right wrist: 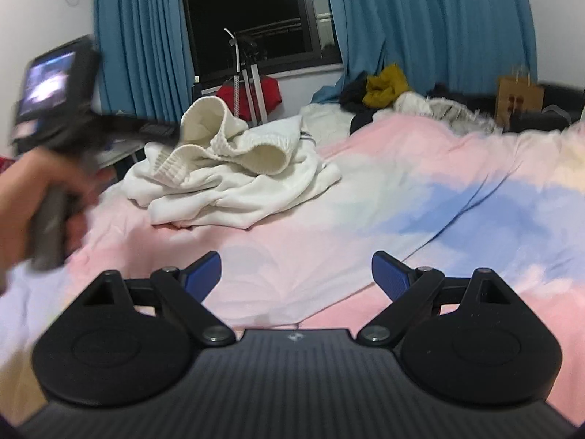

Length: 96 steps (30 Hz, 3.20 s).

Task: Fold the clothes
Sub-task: 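Grasp the elastic waistband of the white pants with the left gripper, then lift the waistband with the left gripper while the right gripper grasps the pants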

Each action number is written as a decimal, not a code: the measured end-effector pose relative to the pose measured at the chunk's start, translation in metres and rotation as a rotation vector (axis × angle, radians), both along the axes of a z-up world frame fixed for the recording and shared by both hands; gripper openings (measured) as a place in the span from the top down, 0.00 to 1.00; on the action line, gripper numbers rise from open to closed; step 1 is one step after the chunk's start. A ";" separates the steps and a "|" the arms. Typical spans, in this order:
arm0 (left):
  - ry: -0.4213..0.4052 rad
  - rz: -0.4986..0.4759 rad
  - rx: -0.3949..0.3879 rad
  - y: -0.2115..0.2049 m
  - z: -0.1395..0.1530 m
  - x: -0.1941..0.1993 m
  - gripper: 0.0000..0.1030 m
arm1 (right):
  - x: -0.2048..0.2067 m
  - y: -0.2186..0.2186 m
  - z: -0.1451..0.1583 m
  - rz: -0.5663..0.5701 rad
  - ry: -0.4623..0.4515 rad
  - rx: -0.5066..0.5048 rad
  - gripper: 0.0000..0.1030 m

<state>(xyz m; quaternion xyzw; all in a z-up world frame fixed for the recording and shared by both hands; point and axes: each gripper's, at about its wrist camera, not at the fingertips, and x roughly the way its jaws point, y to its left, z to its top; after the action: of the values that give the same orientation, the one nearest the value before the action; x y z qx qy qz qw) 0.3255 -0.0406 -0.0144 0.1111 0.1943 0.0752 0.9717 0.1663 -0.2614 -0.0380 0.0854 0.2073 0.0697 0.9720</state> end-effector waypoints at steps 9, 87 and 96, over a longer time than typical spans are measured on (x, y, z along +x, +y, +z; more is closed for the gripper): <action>0.019 0.008 0.129 -0.019 -0.003 0.120 0.33 | 0.035 -0.004 -0.031 0.033 0.068 0.044 0.12; 0.183 0.103 -1.392 0.202 -0.091 -0.268 0.29 | 0.017 -0.035 0.018 0.186 0.226 0.620 0.90; 0.098 0.223 -1.423 0.226 -0.103 -0.221 0.83 | 0.020 -0.027 -0.017 0.159 0.277 0.523 0.90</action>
<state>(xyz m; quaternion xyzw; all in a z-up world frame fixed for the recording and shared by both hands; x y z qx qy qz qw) 0.1043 0.1855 -0.1172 -0.5660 0.2495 0.0239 0.7854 0.1862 -0.2880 -0.0549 0.3251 0.3188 0.1844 0.8710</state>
